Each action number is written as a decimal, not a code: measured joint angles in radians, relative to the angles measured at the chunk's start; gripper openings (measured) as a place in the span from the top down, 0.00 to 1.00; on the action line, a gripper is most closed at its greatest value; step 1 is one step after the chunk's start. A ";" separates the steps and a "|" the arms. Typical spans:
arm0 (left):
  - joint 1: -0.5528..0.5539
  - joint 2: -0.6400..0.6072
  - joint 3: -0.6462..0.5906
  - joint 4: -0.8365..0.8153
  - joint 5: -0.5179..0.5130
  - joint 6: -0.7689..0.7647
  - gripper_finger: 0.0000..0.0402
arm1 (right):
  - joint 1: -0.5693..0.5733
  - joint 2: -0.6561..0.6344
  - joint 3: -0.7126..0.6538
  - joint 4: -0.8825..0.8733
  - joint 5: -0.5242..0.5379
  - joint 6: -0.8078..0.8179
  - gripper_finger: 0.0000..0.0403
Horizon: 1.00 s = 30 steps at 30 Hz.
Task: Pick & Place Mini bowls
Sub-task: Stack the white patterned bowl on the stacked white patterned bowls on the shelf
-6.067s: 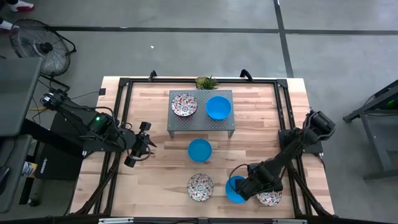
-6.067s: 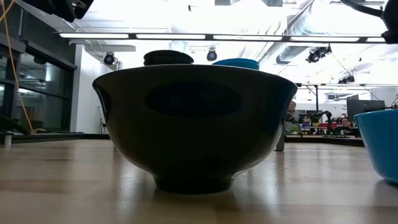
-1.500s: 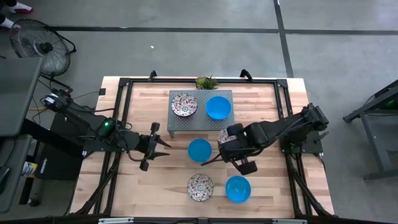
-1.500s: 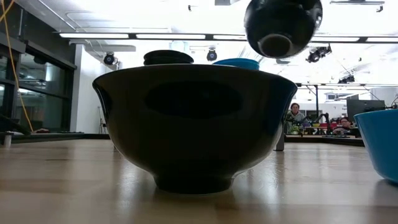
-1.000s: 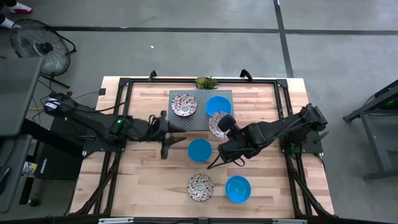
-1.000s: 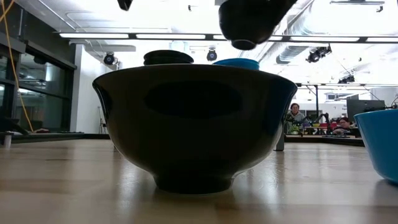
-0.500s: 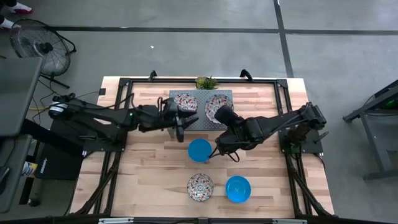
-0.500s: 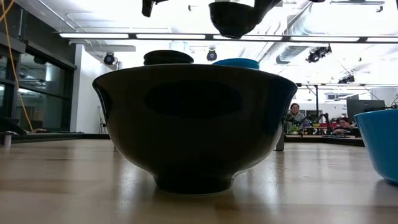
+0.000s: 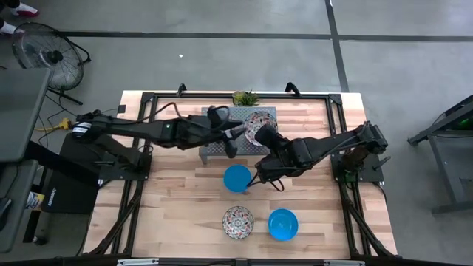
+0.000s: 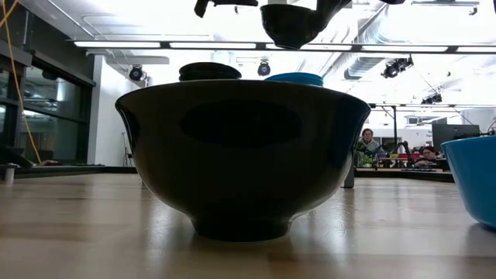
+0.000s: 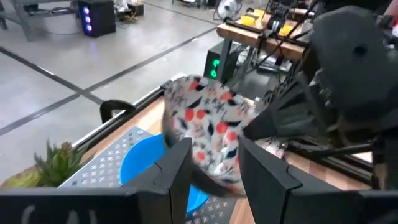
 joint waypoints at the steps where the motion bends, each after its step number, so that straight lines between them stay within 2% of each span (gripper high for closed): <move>1: 0.000 0.015 0.021 -0.013 0.000 0.000 0.68 | 0.000 0.000 0.000 0.000 0.001 0.000 1.00; 9: 0.000 0.099 0.140 -0.170 -0.032 0.000 0.68 | 0.000 0.000 -0.002 -0.008 -0.012 0.017 1.00; 18: -0.002 0.095 0.154 -0.232 -0.156 0.023 0.68 | 0.001 0.001 -0.001 -0.026 -0.011 0.056 1.00; 30: -0.001 0.095 0.153 -0.239 -0.120 0.037 0.68 | -0.010 0.001 -0.001 -0.032 -0.031 0.044 1.00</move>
